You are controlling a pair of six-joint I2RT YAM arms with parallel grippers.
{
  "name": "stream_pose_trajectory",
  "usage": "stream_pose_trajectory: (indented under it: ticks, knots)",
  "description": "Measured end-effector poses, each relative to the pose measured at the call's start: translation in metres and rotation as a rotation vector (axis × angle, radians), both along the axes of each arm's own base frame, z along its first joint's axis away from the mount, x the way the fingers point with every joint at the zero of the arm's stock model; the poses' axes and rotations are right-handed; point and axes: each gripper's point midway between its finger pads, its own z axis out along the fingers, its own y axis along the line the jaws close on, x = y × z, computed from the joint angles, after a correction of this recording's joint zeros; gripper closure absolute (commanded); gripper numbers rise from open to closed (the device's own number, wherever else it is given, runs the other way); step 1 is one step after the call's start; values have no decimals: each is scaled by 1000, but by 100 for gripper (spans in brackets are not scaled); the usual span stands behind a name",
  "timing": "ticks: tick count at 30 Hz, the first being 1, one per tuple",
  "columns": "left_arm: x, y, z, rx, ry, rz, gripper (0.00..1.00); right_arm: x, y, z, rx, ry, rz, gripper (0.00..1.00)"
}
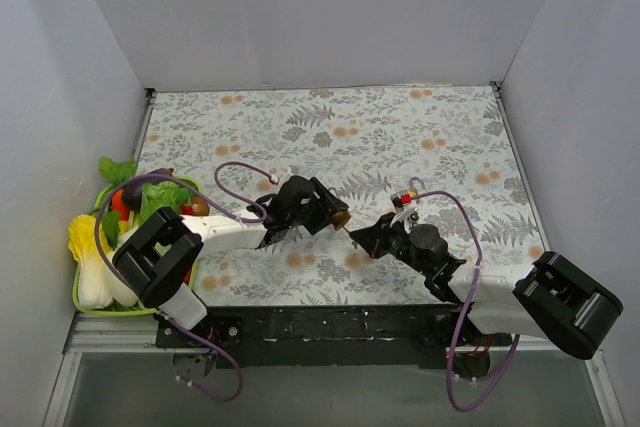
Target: Unlock with the key
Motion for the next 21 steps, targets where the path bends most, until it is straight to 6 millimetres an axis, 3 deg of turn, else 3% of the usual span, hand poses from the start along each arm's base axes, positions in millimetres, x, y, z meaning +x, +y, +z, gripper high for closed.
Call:
stream_pose_trajectory:
  ticks: [21]
  knots:
    - [-4, -5, 1, -5, -6, -13, 100, 5, -3, 4, 2, -17, -36, 99]
